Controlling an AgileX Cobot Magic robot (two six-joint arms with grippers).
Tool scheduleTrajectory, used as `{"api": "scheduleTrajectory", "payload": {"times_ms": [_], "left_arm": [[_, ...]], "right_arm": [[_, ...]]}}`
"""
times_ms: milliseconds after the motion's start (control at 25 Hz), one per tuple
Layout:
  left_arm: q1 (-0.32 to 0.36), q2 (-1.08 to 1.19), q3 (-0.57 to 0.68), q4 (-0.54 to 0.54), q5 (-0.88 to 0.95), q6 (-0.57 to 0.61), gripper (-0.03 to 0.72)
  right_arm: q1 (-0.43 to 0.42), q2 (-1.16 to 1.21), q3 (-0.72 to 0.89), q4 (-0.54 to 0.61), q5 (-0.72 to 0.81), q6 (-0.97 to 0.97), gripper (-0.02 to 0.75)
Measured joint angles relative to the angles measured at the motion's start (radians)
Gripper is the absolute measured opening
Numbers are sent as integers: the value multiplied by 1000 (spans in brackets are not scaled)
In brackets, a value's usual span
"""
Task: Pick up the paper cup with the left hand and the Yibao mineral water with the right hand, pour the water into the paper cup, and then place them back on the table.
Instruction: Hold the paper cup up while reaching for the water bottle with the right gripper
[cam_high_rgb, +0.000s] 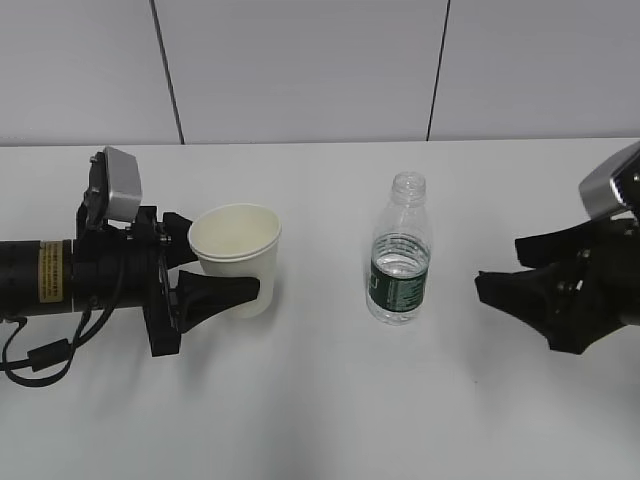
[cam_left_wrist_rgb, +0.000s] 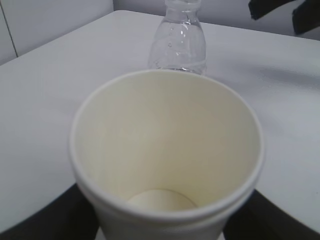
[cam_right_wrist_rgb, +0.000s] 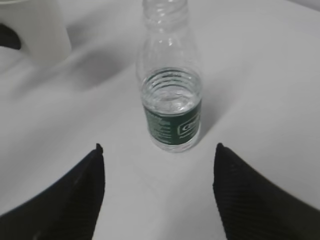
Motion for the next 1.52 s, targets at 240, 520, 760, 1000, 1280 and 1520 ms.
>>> {"api": "scheduleTrajectory", "payload": {"times_ms": [240, 520, 760, 1000, 1280, 1520], "left_arm": [[0, 0, 0, 0, 0, 0, 429], [0, 0, 0, 1, 0, 0, 429], [0, 0, 0, 1, 0, 0, 429], [0, 0, 0, 1, -1, 0, 429], [0, 0, 0, 1, -1, 0, 429], [0, 0, 0, 1, 1, 0, 429]], "right_arm": [[0, 119, -9, 0, 38, -63, 531], [0, 232, -111, 6, 61, -73, 531], [0, 320, -162, 8, 81, -112, 521], [0, 371, -202, 8, 85, -163, 520], [0, 458, -284, 8, 104, -170, 520], [0, 537, -315, 8, 199, -196, 520]]}}
